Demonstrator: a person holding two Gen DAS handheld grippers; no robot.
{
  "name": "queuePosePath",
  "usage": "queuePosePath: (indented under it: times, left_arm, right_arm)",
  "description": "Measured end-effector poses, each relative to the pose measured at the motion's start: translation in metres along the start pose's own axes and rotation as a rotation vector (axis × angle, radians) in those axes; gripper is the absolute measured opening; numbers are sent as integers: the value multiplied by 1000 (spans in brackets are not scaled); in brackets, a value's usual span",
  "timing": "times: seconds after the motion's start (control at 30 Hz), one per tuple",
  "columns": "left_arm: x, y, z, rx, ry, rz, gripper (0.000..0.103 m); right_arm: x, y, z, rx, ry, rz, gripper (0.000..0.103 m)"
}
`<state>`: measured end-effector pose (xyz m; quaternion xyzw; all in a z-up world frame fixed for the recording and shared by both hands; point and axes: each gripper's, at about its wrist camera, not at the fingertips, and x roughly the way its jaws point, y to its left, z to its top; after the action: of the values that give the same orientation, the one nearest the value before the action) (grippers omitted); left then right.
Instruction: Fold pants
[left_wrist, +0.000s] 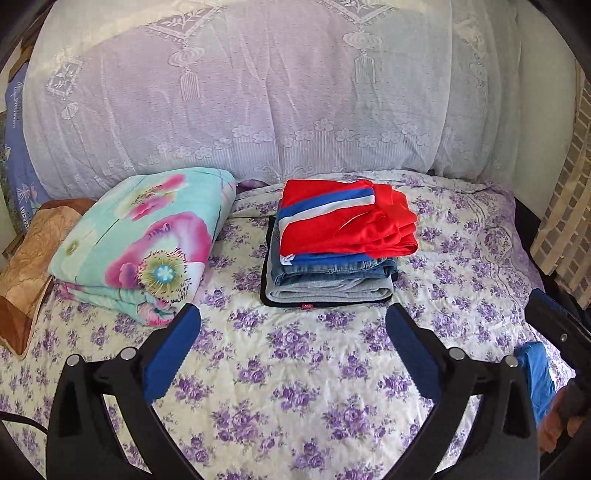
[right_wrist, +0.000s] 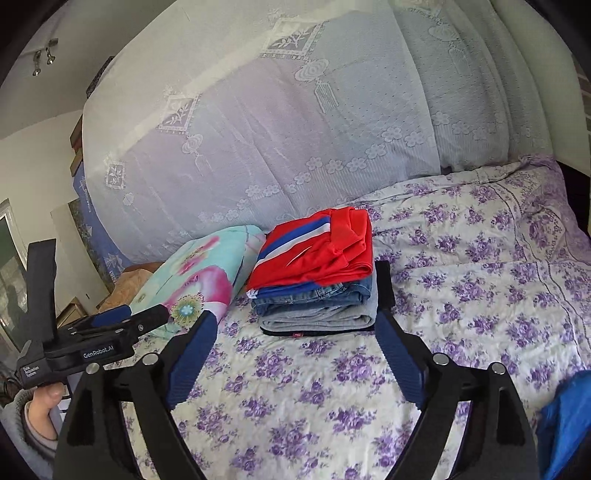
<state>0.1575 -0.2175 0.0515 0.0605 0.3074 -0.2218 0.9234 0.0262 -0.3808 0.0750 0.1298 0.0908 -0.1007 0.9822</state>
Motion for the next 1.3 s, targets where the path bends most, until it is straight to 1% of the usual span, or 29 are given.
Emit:
queuePosePath:
  times: [0.1,0.2,0.37,0.5,0.63,0.77,0.87,0.97,1.03,1.13,1.2,1.23,1.3]
  left_arm:
    - [-23,6,-12,-4,6,-1,98]
    - [-44,12,-22,-19,8,-5,98]
    - [-78,16,-37,-5,-21,38,98]
    - [-102,20,-42,-14,-26,45,98]
    - [-119,20,-44,-16,-42,27,98]
    - [-126,14,-41,-9,-18,24,98]
    - [-129,10,-40,-18,2,-10,98]
    - [-132,5,-41,-10,-4,-11,98]
    - [-133,2,-40,3,-8,2,98]
    - [-132,1,-39,-13,-3,2,98]
    - [-138,3,-41,-27,-48,-7,98]
    - [-141,6,-41,-41,-73,-25,98]
    - [-141,6,-39,-42,-66,-40,98]
  right_arm:
    - [-25,15,-5,3,-12,13,94]
    - [-49,32,-10,-27,-34,-5,99]
    - [-82,59,-18,-82,-71,-45,99]
    - [-98,73,-22,-92,-95,-85,99]
    - [-106,84,-25,-108,-106,-105,99]
    - [-109,88,-27,-108,-103,-94,99]
    - [-112,90,-28,-115,-106,-89,99]
    - [-112,91,-27,-120,-106,-86,99]
    - [-112,90,-27,-117,-105,-88,99]
    - [-112,89,-28,-113,-103,-92,99]
    - [-111,88,-27,-112,-101,-94,99]
    - [-112,88,-27,-112,-101,-94,99]
    - [-112,88,-27,-110,-106,-92,99]
